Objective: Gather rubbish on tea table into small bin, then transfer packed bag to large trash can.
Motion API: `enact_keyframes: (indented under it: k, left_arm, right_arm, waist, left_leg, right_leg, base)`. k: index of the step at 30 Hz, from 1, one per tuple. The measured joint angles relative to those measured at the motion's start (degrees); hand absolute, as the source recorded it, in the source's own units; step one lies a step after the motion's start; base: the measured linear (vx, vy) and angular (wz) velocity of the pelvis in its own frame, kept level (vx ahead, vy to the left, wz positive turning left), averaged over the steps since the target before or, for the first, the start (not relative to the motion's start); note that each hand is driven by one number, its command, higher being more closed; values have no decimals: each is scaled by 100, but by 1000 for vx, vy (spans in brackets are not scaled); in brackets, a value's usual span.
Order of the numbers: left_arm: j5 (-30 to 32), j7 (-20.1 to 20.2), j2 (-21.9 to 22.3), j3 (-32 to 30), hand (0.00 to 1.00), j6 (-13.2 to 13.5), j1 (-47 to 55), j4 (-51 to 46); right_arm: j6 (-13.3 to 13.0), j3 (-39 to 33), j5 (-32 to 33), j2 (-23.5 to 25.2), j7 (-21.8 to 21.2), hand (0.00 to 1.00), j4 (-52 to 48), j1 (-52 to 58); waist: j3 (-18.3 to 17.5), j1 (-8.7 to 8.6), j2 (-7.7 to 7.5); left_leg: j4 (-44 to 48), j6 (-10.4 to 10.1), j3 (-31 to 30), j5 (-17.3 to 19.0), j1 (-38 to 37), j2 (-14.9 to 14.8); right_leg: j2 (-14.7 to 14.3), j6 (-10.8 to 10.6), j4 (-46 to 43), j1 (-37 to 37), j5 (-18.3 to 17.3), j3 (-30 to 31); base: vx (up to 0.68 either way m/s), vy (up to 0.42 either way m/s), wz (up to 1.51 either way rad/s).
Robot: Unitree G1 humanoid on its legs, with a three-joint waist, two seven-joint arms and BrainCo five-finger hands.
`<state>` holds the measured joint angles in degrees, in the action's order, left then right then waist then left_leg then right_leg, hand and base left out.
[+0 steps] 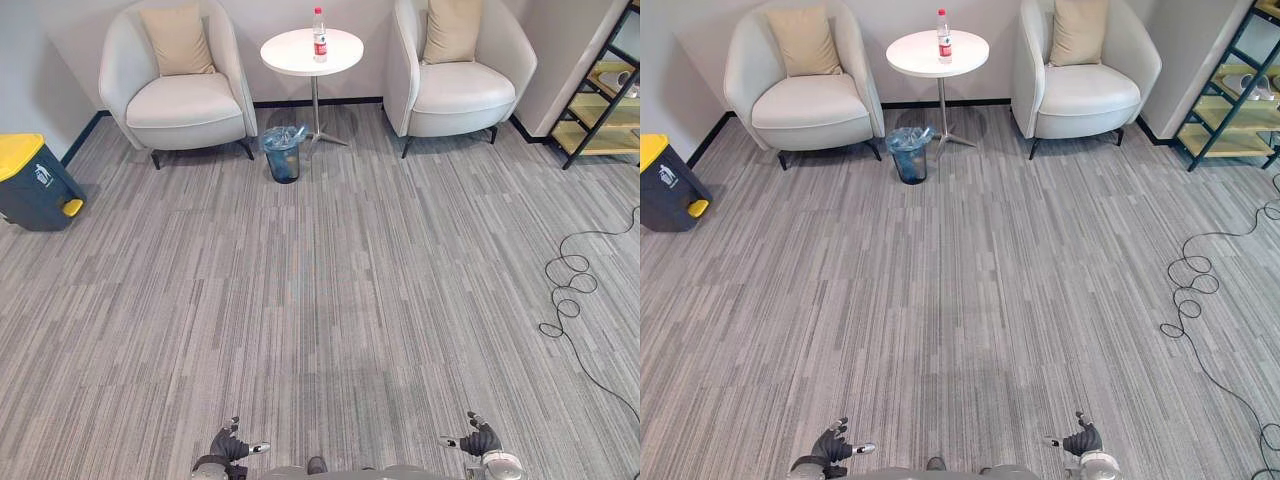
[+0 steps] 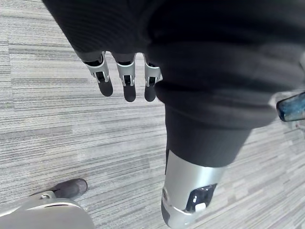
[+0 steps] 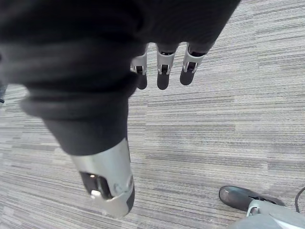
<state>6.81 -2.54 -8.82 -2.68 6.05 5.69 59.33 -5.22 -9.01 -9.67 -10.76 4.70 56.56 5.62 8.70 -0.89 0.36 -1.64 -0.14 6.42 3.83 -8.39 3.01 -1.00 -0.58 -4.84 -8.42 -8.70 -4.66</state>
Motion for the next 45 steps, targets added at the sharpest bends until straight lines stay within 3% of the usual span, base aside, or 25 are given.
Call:
enact_keyframes:
  k: [11,27,36,39,41,42,44,45]
  left_arm:
    - [49,0,1,30,0,3,116,188]
    - [70,-7,-1,29,0,6,105,193]
    - [72,-22,-37,25,0,3,111,192]
    - [70,-22,-31,29,0,4,103,182]
    - [70,-23,-32,36,0,6,83,172]
    - [70,-26,-45,40,0,4,83,173]
    - [70,-26,-68,48,0,3,88,172]
    - [71,-26,-97,47,0,1,94,168]
  right_arm:
    - [1,105,-3,-53,4,0,11,106]
    - [3,58,1,-29,10,0,61,27]
    - [24,16,1,2,20,0,59,-188]
    - [39,-54,5,52,27,0,55,-294]
    - [49,-60,7,53,27,0,49,-291]
    - [65,-58,8,82,25,0,44,-283]
    - [74,-57,10,130,25,0,44,-214]
    - [79,-45,12,165,18,0,46,-141]
  waist:
    - [-44,-9,53]
    - [-54,-1,-13]
    - [16,23,-62]
    - [92,22,1]
    - [195,19,29]
    - [232,19,39]
    - [262,21,8]
    - [302,23,-39]
  left_leg:
    - [-235,75,40,-140,11,9]
    - [-363,-16,73,-199,-21,3]
    - [-311,44,407,-157,304,0]
    - [51,252,550,102,500,-28]
    - [223,312,611,283,504,-23]
    - [338,359,621,396,481,-15]
    - [422,435,610,487,395,9]
    - [521,462,570,648,281,40]
  right_leg:
    - [-24,97,145,86,66,-14]
    - [-33,26,221,76,123,2]
    - [-45,131,158,499,190,296]
    - [-21,-82,-355,808,-5,392]
    - [42,-324,-1134,1116,-269,349]
    - [125,-476,-2046,1504,-398,230]
    - [249,-471,-2982,1891,-419,44]
    - [447,-456,-3752,2169,-525,-190]
  base:
    - [-35,-11,-2]
    - [-3,-2,-1]
    - [-50,-2,-19]
    - [1,25,-29]
    - [16,44,-15]
    - [38,49,-3]
    - [94,41,4]
    - [143,24,3]
